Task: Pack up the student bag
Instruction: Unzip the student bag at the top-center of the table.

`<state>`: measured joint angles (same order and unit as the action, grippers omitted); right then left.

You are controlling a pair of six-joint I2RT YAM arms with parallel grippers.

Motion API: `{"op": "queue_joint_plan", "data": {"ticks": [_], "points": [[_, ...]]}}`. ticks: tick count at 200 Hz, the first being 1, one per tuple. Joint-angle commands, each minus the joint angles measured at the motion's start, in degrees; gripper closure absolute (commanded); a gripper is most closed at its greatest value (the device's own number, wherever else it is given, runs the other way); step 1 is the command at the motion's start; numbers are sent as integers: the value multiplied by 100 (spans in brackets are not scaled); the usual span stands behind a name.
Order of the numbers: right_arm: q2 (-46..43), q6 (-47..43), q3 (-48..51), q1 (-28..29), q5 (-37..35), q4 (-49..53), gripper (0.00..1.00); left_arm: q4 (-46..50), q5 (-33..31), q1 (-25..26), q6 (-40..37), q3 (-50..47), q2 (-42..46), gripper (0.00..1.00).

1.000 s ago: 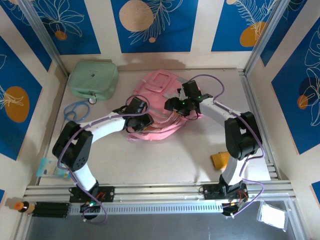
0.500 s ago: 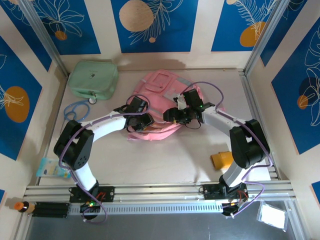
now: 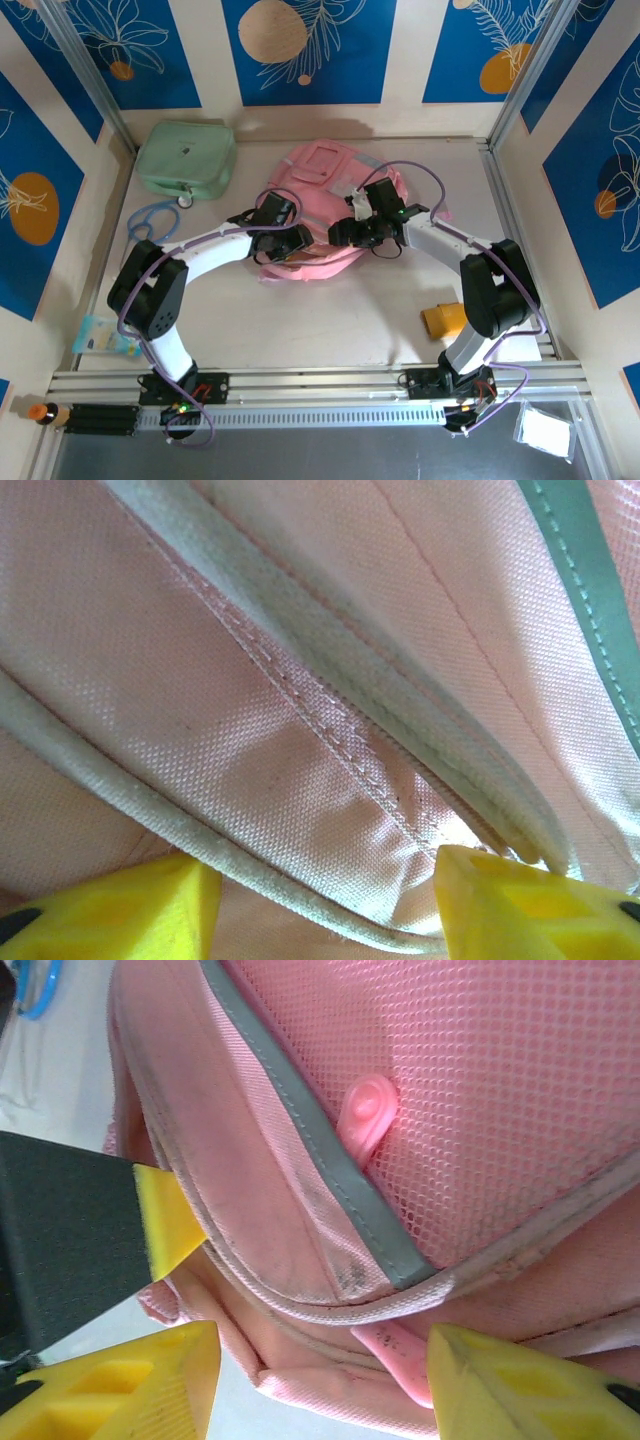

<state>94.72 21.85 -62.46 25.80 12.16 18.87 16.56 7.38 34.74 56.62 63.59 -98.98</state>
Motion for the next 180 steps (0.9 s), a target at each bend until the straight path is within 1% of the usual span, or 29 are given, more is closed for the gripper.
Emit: {"op": "queue_joint_plan", "data": {"ticks": [1,22,41,59,86,107,117,131,152,168,180], "points": [[-72,-371,-127,48,-383,207,43,-68,8,49,-275,151,138,37],[-44,-582,-110,128,-531,204,44,-112,-8,41,-347,131,202,31],[2,-853,-118,293,-830,289,51,-192,17,33,-372,101,232,25],[3,-996,-78,465,-1132,327,56,-277,36,17,-389,70,253,23],[17,-1008,0,597,-1375,321,58,-372,40,-3,-389,59,268,20],[21,-1016,41,652,-1585,310,62,-366,46,-17,-385,96,265,20],[27,-1002,25,667,-1714,314,70,-368,51,-22,-380,99,256,20],[37,-982,-12,687,-1842,327,83,-367,62,-20,-387,103,256,20],[-14,-1043,-47,761,-1814,323,95,-372,61,-41,-389,119,255,20],[-104,-1145,-14,857,-1653,269,99,-418,108,-48,-380,123,256,20],[-196,-1182,26,912,-1429,209,100,-467,195,-47,-363,120,239,18]]}}
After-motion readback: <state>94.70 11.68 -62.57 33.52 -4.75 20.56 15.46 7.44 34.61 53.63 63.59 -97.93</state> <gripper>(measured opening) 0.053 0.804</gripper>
